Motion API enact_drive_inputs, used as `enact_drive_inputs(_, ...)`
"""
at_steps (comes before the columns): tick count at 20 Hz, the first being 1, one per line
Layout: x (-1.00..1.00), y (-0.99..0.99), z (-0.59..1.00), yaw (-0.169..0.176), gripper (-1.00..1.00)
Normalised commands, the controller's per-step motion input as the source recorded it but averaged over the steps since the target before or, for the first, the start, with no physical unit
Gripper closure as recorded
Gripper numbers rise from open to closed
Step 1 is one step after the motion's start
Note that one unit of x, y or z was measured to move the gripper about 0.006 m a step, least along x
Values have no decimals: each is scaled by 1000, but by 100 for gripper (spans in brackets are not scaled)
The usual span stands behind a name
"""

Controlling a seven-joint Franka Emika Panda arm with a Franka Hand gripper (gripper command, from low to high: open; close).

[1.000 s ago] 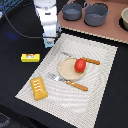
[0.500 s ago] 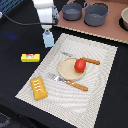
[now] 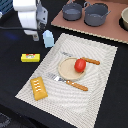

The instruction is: Interact with the objects in diverse but meaningful ways.

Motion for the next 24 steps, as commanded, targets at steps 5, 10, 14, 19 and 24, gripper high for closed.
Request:
enact_drive_inputs(5,156,-221,-338,-29,-100)
enact_drive_inputs(10,37,-293,-395,-20,-100)
enact_drive_inputs(14,-3,-366,-383,-27,-100)
enact_drive_inputs(19,0,-202,-463,-1,-100)
enact_drive_inputs(24,3,-47,-487,0,-100)
